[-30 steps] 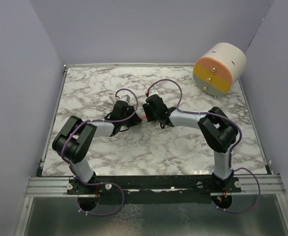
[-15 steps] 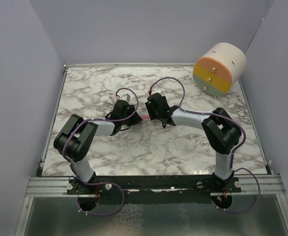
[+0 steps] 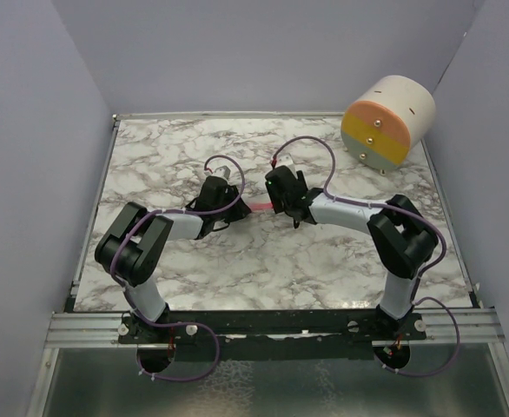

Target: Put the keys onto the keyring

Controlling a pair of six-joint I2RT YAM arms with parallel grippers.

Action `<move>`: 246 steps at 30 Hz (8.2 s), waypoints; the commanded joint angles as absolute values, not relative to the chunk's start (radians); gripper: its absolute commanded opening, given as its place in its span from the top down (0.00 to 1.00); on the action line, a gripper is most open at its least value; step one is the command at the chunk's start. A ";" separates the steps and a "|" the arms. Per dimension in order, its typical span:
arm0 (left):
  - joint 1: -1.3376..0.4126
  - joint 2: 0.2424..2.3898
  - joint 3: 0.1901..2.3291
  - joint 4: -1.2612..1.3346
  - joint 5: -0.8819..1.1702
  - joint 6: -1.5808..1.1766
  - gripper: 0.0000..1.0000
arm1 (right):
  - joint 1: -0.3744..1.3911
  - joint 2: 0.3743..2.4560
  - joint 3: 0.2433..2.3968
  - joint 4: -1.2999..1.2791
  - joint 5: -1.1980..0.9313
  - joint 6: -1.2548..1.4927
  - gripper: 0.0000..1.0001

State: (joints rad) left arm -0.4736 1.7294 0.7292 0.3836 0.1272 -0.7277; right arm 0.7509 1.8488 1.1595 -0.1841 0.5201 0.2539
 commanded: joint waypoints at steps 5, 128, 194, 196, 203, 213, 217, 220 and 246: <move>-0.470 1.707 0.706 0.313 0.101 -0.715 0.69 | 0.745 1.797 1.142 -0.206 0.569 0.268 0.39; -0.344 1.179 0.509 0.164 -0.219 -0.794 0.11 | 0.890 2.081 1.386 -0.140 0.385 0.280 0.48; -0.502 1.102 0.382 0.619 -0.005 -0.516 0.24 | 0.880 1.527 1.146 0.039 0.127 0.393 0.99; -0.520 1.124 0.392 0.624 -0.021 -0.511 0.24 | 0.880 1.519 1.142 0.038 0.130 0.391 0.99; -0.573 1.230 0.410 0.690 -0.062 -0.486 0.29 | 0.880 1.486 1.132 0.034 0.133 0.385 0.99; -0.636 1.295 0.409 0.835 -0.110 -0.441 0.35 | 0.880 1.464 1.122 0.024 0.128 0.379 0.99; -0.659 1.309 0.410 0.872 -0.124 -0.419 0.35 | 0.881 1.459 1.121 0.018 0.121 0.376 0.99; -0.668 1.324 0.417 0.883 -0.130 -0.411 0.35 | 0.880 1.455 1.117 0.017 0.116 0.377 0.99; -0.683 1.406 0.431 1.008 -0.096 -0.371 0.57 | 0.881 1.429 1.106 0.005 0.088 0.386 0.99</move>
State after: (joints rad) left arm -0.6765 1.3914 0.4191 0.9524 -0.1123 -0.3851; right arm 0.8833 1.4586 1.1110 0.0013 0.1165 0.3882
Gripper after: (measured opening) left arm 0.431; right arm 0.019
